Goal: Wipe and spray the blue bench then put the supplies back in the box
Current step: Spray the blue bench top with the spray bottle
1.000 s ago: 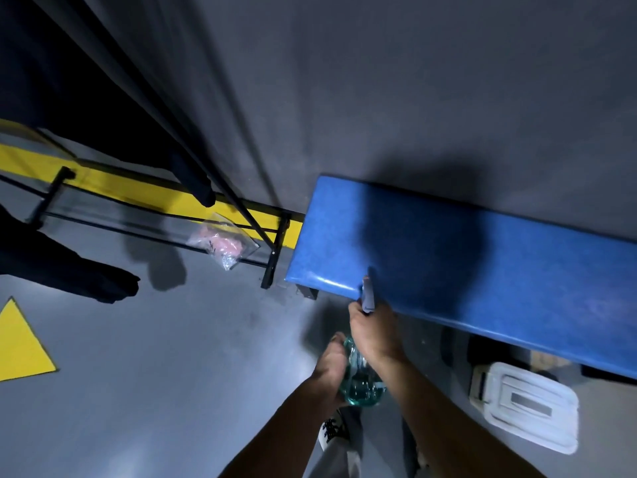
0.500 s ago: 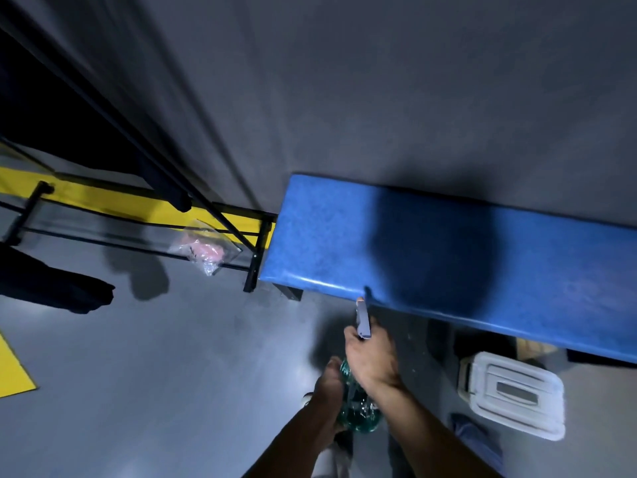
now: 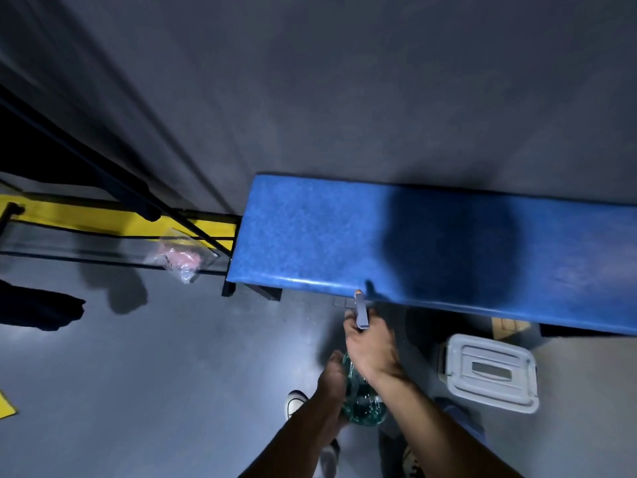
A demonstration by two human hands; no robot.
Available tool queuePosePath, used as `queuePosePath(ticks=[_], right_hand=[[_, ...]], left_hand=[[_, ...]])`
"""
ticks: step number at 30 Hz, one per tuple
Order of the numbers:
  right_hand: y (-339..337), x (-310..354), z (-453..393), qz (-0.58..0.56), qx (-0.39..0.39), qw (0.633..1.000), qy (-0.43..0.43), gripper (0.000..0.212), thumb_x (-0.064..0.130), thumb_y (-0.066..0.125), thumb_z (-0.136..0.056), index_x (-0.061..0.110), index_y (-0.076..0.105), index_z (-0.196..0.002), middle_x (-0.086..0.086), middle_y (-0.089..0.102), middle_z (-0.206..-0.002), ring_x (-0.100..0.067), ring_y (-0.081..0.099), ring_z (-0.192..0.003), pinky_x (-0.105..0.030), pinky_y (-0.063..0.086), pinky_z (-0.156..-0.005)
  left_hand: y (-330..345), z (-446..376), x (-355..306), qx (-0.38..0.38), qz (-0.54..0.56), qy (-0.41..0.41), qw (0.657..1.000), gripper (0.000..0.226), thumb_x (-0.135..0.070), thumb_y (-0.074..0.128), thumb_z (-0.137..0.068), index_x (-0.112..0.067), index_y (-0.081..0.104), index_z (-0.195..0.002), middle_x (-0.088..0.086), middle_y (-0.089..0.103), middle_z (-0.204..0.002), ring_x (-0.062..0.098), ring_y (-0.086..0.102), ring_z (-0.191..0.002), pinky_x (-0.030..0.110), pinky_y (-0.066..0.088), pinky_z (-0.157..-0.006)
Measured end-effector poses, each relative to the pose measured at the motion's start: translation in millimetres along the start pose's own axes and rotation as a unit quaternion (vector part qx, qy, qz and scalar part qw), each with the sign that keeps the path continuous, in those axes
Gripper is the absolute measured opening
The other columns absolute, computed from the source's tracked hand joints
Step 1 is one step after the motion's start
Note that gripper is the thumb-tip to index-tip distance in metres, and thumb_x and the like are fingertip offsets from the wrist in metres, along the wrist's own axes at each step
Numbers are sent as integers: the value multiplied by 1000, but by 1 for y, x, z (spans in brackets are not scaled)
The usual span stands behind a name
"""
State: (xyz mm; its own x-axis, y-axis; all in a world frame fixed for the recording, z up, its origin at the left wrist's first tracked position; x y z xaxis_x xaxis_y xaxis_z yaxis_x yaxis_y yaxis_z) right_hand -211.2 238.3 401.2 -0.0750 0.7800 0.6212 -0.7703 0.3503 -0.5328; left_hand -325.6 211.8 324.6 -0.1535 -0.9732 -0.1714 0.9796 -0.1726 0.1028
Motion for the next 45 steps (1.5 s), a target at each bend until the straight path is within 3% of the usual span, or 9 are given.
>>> queuePosePath(ticks=[5, 10, 20, 26, 31, 37, 39, 41, 45], right_hand=[[-38, -21, -4, -32, -45, 998, 27, 27, 38, 54, -99, 14, 66, -103, -13, 71, -93, -39, 68, -97, -30, 45, -73], [-63, -44, -16, -15, -61, 996, 61, 36, 46, 52, -99, 14, 63, -111, -18, 72, -103, -42, 67, -101, -35, 51, -82], [-119, -93, -26, -58, -61, 994, 69, 36, 52, 49, -97, 19, 65, -99, -11, 72, -84, -35, 71, -82, -41, 59, -76], [-159, -121, -38, -62, -81, 991, 83, 30, 52, 49, -98, 24, 60, -96, -13, 72, -95, -38, 69, -89, -43, 58, -84], [-190, -144, -39, -58, -71, 993, 81, 34, 50, 50, -100, 21, 63, -113, -12, 70, -106, -38, 66, -104, -37, 50, -86], [-243, -177, -41, -104, -128, 982, 87, 41, 56, 49, -98, 21, 63, -115, -11, 71, -96, -40, 69, -95, -37, 53, -81], [-258, -187, -45, -100, -142, 980, 95, 45, 57, 48, -98, 23, 62, -123, -13, 72, -101, -41, 68, -97, -37, 53, -83], [-268, -196, -52, -98, -137, 980, 103, 46, 59, 46, -97, 20, 66, -112, -14, 73, -95, -40, 70, -91, -40, 57, -82], [-284, -211, -59, -122, -119, 977, 127, 46, 62, 49, -96, 17, 61, -93, -10, 70, -82, -33, 70, -78, -34, 51, -69]], left_hand=[[35, 0, 11, 20, -42, -2, 999, 61, -51, 32, -102, -2, 69, -95, 17, 74, -72, 29, 72, -66, 32, 55, -61], [66, -10, 28, 6, -54, -2, 999, 68, -61, 38, -94, -5, 72, -110, 21, 78, -94, 37, 73, -91, 45, 59, -80], [126, -1, 57, 10, -137, -5, 991, 54, -54, 39, -98, -9, 68, -93, 11, 71, -72, 25, 63, -67, 30, 51, -63], [172, 3, 77, 21, -157, -8, 987, 58, -55, 34, -100, -8, 67, -110, 12, 69, -83, 24, 64, -68, 27, 53, -54], [199, 16, 93, 17, -172, -1, 985, 57, -57, 33, -102, -11, 66, -113, 17, 72, -101, 29, 67, -87, 33, 55, -67], [260, 32, 109, 15, -186, 25, 982, 53, -45, 34, -105, -6, 67, -118, 18, 75, -103, 31, 72, -94, 38, 58, -79], [279, 33, 114, 20, -185, 28, 982, 52, -43, 35, -105, -2, 67, -112, 17, 74, -89, 28, 72, -78, 35, 58, -70], [293, 33, 119, 23, -175, 22, 984, 50, -42, 39, -104, 0, 67, -107, 14, 71, -74, 24, 69, -61, 27, 54, -57], [312, 33, 129, 33, -198, -5, 980, 49, -43, 38, -105, -3, 62, -120, 16, 67, -93, 26, 64, -79, 31, 50, -65]])
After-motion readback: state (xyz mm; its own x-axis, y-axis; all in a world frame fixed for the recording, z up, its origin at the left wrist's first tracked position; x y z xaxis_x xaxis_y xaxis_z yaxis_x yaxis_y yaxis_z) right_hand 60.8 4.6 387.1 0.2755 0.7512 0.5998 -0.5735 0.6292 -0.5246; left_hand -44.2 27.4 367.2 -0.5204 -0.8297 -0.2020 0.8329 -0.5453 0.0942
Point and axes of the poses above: each hand's wrist, its own z-axis away from the middle knuckle, its own y-axis out of the palm, x = y × z, the point moved 5 cm from there along -z, towards the middle knuckle
